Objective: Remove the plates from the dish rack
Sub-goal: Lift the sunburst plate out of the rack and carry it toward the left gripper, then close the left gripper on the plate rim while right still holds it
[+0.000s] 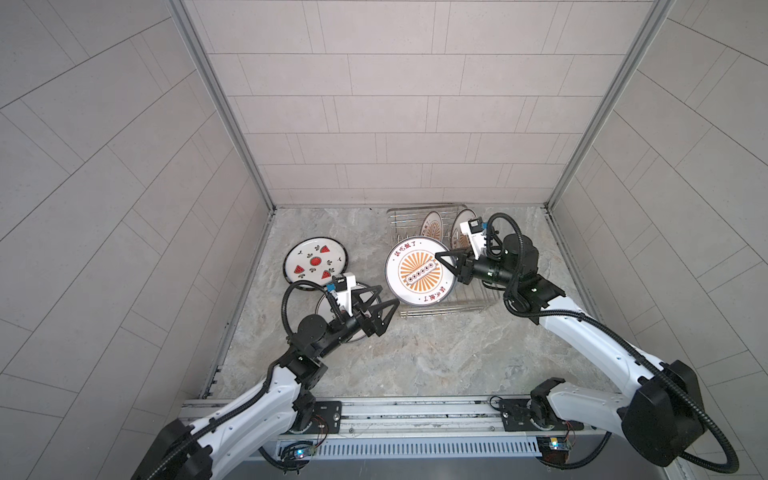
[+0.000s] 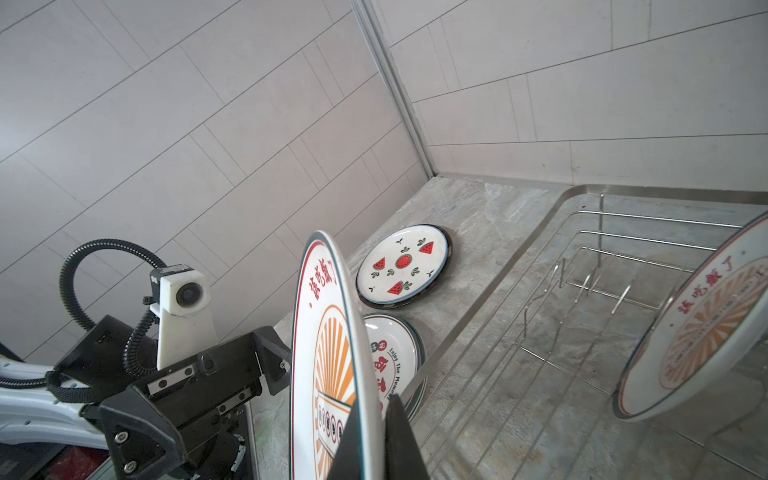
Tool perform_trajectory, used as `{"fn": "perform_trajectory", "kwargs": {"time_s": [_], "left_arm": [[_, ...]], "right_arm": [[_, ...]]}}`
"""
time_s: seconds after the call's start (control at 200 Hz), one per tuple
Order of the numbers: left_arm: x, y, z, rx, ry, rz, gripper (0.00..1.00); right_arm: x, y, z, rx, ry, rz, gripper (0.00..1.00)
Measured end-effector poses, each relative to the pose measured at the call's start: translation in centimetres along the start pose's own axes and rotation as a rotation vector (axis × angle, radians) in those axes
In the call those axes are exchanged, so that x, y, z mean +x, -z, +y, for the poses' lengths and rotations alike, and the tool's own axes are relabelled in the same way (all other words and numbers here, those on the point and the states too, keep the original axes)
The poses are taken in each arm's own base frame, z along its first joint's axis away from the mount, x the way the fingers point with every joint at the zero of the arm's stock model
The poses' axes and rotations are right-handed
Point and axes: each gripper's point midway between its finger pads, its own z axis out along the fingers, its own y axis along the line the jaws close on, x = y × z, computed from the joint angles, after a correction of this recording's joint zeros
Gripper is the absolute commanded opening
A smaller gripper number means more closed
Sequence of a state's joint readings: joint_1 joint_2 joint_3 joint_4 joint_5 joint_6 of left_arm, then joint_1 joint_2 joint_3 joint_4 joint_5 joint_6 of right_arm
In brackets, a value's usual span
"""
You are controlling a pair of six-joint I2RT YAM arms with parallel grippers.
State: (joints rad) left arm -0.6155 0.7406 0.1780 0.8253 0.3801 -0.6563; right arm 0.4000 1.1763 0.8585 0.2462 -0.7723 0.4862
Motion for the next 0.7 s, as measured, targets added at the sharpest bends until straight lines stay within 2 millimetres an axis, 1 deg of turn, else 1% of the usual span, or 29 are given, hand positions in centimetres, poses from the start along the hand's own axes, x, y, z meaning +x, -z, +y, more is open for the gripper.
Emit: {"fn": "perform_trajectory", "kwargs": {"time_s": [0.08,0.17,0.23,0.275,0.335,0.375,0.44,0.51,0.56,0.58,0.62,0.701], "left_arm": [[-0.7,0.3,-0.3,0.004,0.003,-0.028,0.94],[-0.7,0.3,0.0,-0.013,0.019,-0.031,0.88],[-0.5,0.1,0.4,-0.028,0.034,-0.025,0.81],[-0.3,0.0,0.7,-0.040,0.049,-0.021,0.79],[0.0,-0.1,1.2,-0.055,0.062,-0.013,0.71],[0.3,-0.3,1.5,-0.066,0.078,-0.005,0.68],[0.8,-0.7,2.2,-0.085,0.099,0.009,0.60],[1.4,-1.0,2.8,-0.102,0.123,0.022,0.55],[1.6,-1.2,3.1,-0.105,0.130,0.027,0.53],[1.7,-1.3,3.2,-0.106,0.135,0.029,0.49],[1.7,-1.6,3.2,-0.103,0.144,0.029,0.44],[1.8,-2.0,3.2,-0.091,0.150,0.034,0.39]], "right_arm": [[-0.1,0.0,0.4,-0.023,0.004,-0.004,0.07],[0.1,0.0,0.6,-0.038,0.000,0.000,0.07],[0.2,-0.1,0.6,-0.043,-0.001,0.003,0.07],[0.2,-0.1,0.7,-0.048,-0.001,0.004,0.07],[0.3,-0.2,0.7,-0.055,-0.001,0.009,0.07],[0.5,-0.3,0.8,-0.059,-0.003,0.014,0.08],[0.7,-0.4,0.8,-0.063,-0.003,0.020,0.08],[1.0,-0.6,0.9,-0.067,0.001,0.032,0.08],[1.3,-0.8,1.1,-0.070,0.004,0.043,0.08],[1.4,-0.8,1.1,-0.072,0.007,0.046,0.08],[1.7,-0.9,1.2,-0.074,0.008,0.056,0.08],[2.1,-1.1,1.3,-0.073,0.012,0.073,0.08]]}}
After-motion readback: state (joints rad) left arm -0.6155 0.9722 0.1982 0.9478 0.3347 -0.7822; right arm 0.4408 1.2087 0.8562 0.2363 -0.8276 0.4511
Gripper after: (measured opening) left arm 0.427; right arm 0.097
